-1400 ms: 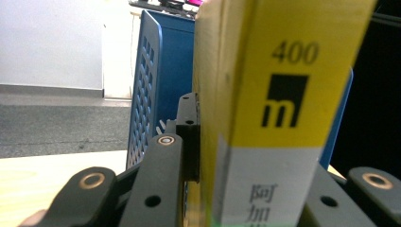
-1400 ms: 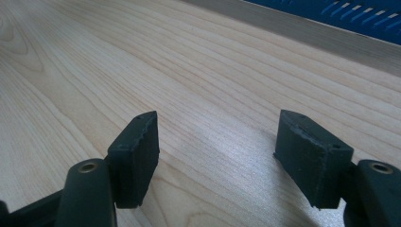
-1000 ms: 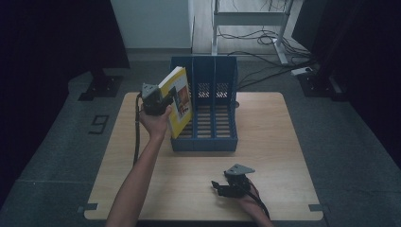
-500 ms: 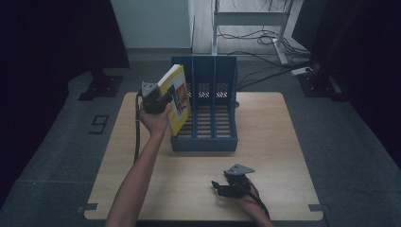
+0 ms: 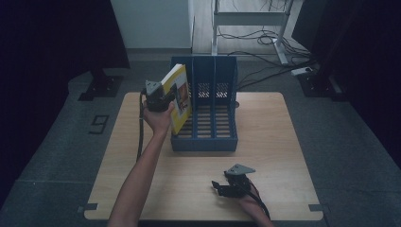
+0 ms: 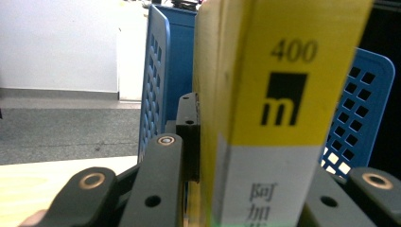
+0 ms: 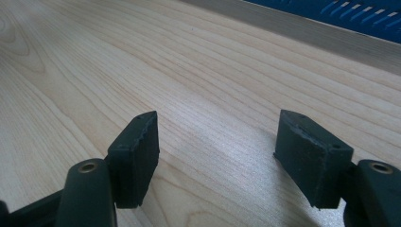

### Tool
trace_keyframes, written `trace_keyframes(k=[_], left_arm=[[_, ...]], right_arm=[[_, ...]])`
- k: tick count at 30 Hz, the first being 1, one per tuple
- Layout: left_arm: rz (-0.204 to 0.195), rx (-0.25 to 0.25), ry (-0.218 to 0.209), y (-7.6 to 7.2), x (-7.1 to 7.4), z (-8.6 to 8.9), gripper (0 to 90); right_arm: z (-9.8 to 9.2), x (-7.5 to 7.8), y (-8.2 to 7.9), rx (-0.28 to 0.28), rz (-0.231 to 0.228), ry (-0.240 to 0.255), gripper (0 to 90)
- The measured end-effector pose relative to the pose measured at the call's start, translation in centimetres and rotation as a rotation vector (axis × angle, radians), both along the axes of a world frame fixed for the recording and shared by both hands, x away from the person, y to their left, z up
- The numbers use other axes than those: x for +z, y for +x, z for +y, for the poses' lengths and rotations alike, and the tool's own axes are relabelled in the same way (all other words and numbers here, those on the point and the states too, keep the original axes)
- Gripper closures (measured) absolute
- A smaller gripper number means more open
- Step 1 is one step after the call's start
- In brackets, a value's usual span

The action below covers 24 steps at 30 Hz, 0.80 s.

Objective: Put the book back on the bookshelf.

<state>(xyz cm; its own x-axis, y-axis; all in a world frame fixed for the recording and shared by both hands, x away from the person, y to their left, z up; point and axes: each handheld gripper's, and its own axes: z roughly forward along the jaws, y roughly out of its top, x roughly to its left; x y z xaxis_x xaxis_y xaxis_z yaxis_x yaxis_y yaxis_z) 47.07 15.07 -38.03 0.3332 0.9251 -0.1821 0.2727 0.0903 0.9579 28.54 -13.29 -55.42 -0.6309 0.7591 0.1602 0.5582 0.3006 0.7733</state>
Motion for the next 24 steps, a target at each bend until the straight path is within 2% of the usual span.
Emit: trace_keyframes(k=[10,18,24], left_arm=[[-0.011,0.003,0.025,0.4,0.0,-0.7,75.4],[-0.018,0.007,0.023,0.6,0.1,-1.1,75.4],[-0.018,0.025,0.035,1.0,-0.4,-1.5,75.4]], right_arm=[[0.0,0.0,0.0,-0.002,0.001,0.000,30.6],[0.0,0.0,0.0,-0.004,0.002,0.000,30.6],[-0.1,0.0,-0.1,-0.006,0.002,0.003,30.6]])
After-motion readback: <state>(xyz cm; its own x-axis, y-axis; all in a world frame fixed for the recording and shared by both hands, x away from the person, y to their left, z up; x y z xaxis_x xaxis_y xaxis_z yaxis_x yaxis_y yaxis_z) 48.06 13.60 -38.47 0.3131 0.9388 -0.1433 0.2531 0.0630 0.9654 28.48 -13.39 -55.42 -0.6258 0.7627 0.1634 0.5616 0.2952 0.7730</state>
